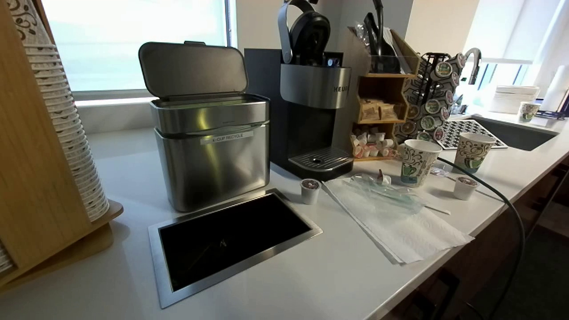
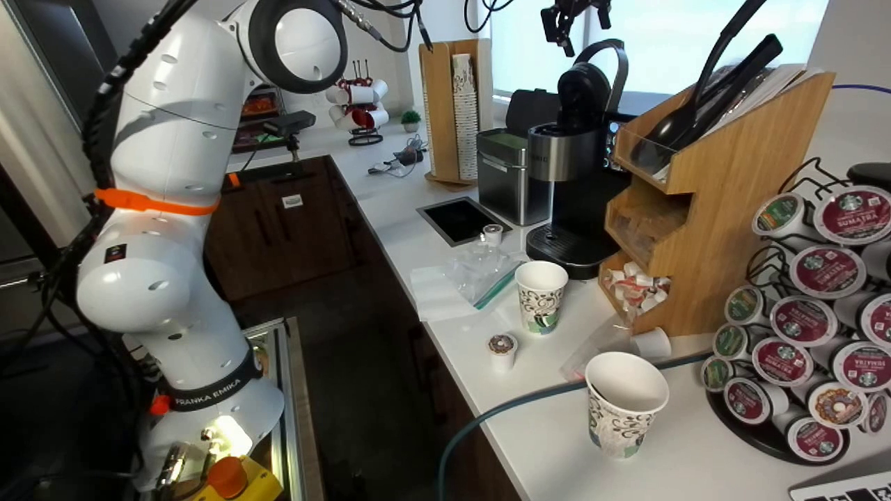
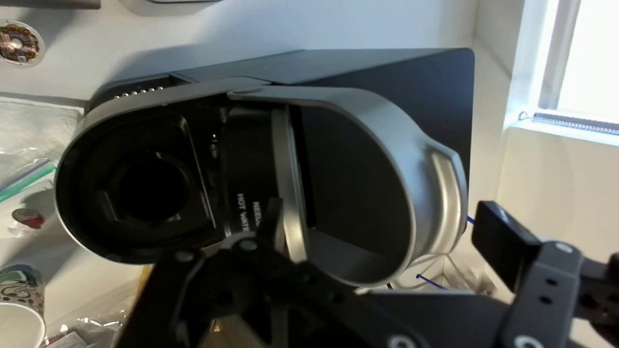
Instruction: Close the coffee maker
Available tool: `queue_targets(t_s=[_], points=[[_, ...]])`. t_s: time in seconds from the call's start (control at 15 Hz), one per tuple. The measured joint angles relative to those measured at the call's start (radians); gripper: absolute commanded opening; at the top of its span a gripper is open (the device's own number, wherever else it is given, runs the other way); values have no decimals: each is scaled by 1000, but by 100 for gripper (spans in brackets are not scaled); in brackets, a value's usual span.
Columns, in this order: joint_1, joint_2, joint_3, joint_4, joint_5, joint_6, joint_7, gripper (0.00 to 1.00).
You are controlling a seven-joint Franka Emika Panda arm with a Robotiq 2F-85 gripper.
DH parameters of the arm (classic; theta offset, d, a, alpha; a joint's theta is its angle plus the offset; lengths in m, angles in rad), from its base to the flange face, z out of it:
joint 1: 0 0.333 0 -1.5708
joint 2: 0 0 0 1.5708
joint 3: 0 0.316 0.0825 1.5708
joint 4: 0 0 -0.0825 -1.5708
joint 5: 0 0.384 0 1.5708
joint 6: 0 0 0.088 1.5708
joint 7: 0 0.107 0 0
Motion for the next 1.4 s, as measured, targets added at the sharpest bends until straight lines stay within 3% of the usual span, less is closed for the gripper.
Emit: queue_targets(t_s=[0.4,1.4], points=[[-21,21,6,57,50,-60,-21,100],[-29,91,13,143,66,-32,-70,100]])
